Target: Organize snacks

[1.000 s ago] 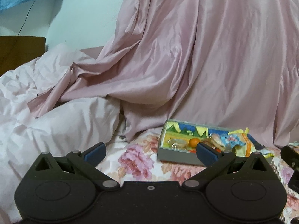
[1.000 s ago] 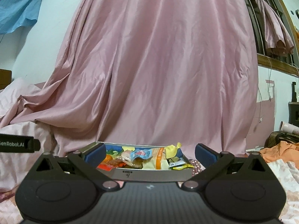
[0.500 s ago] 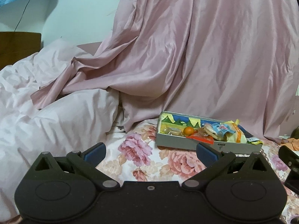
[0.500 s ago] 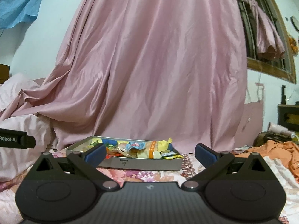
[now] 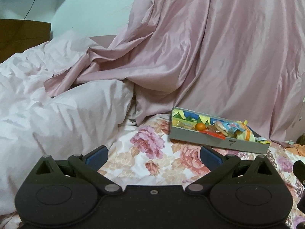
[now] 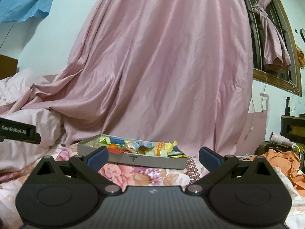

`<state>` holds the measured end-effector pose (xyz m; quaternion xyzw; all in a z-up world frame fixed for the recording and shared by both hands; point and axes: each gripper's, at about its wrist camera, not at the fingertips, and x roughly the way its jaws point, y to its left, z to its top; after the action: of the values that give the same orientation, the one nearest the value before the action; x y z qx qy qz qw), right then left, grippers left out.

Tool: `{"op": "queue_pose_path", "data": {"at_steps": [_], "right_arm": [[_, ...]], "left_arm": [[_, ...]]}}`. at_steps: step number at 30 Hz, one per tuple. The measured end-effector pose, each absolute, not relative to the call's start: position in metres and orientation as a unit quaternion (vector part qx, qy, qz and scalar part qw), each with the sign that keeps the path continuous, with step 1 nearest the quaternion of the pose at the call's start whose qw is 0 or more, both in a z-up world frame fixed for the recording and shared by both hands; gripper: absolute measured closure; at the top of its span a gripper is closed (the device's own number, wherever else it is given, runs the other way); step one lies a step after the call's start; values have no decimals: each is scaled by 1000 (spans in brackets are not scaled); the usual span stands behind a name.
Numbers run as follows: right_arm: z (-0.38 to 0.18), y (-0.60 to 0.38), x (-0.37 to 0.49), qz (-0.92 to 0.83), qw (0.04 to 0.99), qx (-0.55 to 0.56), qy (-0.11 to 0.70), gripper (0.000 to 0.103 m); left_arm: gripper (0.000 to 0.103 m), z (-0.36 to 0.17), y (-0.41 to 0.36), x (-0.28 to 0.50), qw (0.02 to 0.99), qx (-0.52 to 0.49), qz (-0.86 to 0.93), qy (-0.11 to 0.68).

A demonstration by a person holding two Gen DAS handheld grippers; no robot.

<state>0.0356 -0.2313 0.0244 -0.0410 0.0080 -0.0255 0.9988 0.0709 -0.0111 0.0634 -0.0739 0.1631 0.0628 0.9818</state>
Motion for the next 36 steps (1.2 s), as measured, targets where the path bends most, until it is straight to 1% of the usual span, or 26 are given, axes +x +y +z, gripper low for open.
{"op": "queue_pose_path", "data": {"at_steps": [10, 15, 28, 36], "right_arm": [[12, -221, 28, -20, 999, -39, 26, 0], [4, -218, 34, -24, 998, -37, 35, 0], [-19, -214, 56, -31, 997, -27, 72, 0], [-27, -211, 62, -27, 995, -27, 89, 0]], "left_arm": [[1, 44, 0, 65, 981, -62, 58, 172], [1, 30, 7, 73, 975, -60, 74, 202], [1, 9, -3, 74, 982, 25, 35, 182], [1, 0, -4, 75, 981, 28, 30, 190]]}}
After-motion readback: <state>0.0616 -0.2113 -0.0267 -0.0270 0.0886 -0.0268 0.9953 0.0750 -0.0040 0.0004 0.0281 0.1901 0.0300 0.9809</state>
